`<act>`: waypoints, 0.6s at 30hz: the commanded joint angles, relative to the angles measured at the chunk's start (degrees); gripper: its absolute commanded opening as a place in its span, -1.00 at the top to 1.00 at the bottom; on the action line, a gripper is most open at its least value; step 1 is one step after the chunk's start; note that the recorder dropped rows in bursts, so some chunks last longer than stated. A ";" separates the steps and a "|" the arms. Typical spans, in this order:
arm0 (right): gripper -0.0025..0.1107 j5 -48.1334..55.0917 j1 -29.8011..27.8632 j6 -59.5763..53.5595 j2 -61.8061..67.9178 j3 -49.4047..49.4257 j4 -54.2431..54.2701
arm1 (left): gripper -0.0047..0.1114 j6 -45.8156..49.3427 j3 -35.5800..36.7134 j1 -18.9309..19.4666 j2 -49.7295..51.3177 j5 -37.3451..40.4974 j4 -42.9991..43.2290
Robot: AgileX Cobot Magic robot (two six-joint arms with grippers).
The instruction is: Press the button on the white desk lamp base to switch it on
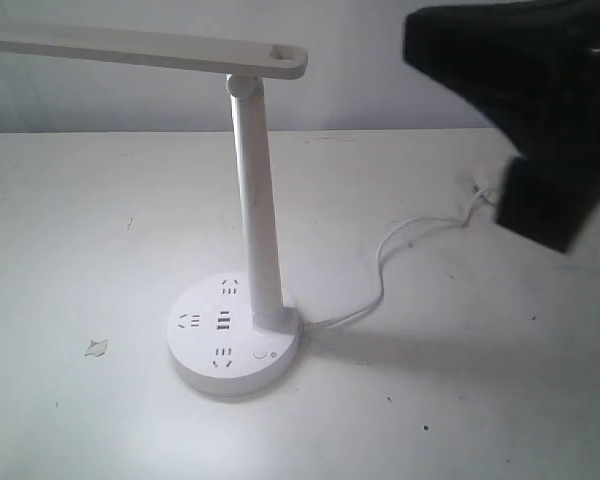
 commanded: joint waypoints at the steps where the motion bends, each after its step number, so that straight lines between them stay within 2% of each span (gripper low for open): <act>1: 0.96 -1.14 -3.53 -1.58 -14.67 4.55 2.68 | 0.92 0.00 0.11 0.13 0.41 -0.14 -0.26; 2: 0.96 -2.02 -4.64 -1.58 -16.82 5.26 4.25 | 0.92 0.00 0.11 0.13 0.41 -0.14 -0.26; 4: 0.96 -2.49 -12.17 -1.58 -26.57 9.26 10.62 | 0.92 0.00 0.11 0.13 0.41 -0.14 -0.26; 5: 0.96 -2.34 -14.86 -1.58 -29.74 10.75 11.78 | 0.92 0.00 0.11 0.13 0.41 -0.14 -0.26; 6: 0.96 -1.70 -20.59 -1.58 -34.05 12.89 13.15 | 0.92 0.00 0.11 0.13 0.41 -0.14 -0.26; 8: 0.96 -1.01 -26.38 0.16 -39.28 14.42 13.39 | 0.92 0.00 0.11 0.13 0.41 -0.14 -0.26; 12: 0.96 0.63 -28.76 5.03 -43.05 14.42 19.24 | 0.92 0.00 0.11 0.13 0.41 -0.14 -0.26; 14: 0.96 3.43 -28.76 3.88 -43.08 14.79 27.35 | 0.92 0.00 0.11 0.13 0.41 -0.14 -0.26; 16: 0.96 8.78 -28.76 -3.42 -43.08 15.11 38.93 | 0.92 0.00 0.11 0.13 0.41 -0.14 -0.26; 18: 0.96 14.74 -28.76 -18.89 -43.08 15.62 55.55 | 0.92 0.00 0.11 0.13 0.41 -0.14 -0.26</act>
